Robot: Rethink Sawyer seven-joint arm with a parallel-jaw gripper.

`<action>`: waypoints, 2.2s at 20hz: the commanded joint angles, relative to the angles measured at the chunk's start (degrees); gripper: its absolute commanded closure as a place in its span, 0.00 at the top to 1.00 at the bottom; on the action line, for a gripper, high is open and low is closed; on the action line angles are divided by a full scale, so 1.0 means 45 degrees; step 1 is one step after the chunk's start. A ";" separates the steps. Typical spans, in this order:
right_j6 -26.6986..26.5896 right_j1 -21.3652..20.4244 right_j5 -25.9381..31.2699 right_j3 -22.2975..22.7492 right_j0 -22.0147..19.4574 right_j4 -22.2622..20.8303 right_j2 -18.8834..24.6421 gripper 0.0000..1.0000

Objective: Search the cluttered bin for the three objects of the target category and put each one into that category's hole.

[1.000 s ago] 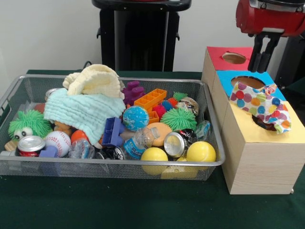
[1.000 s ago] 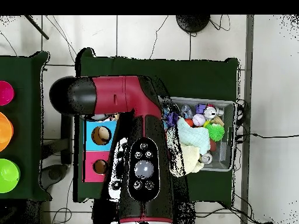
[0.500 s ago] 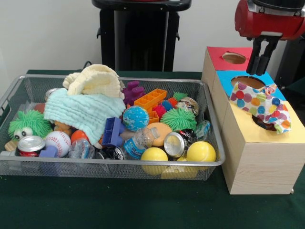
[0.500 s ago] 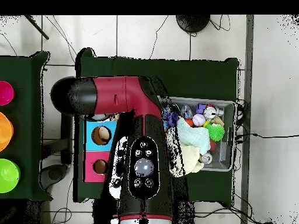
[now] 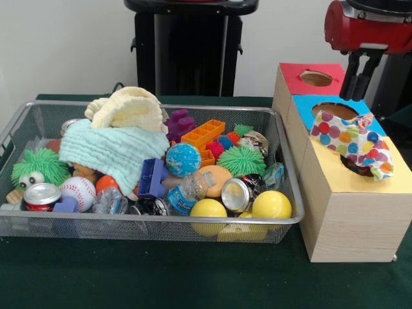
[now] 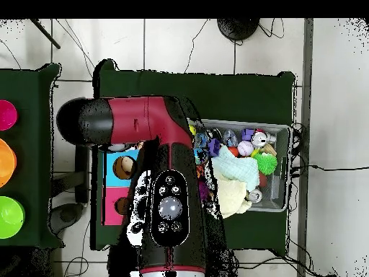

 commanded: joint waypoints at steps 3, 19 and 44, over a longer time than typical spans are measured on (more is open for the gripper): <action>0.1834 0.0661 -0.0475 0.1536 0.0192 0.0114 0.0610 0.00; 0.1809 0.0923 -0.0874 0.1492 0.0179 0.0034 0.0521 0.00; 0.2736 0.1335 -0.1588 0.1417 0.0832 0.0296 0.0249 0.00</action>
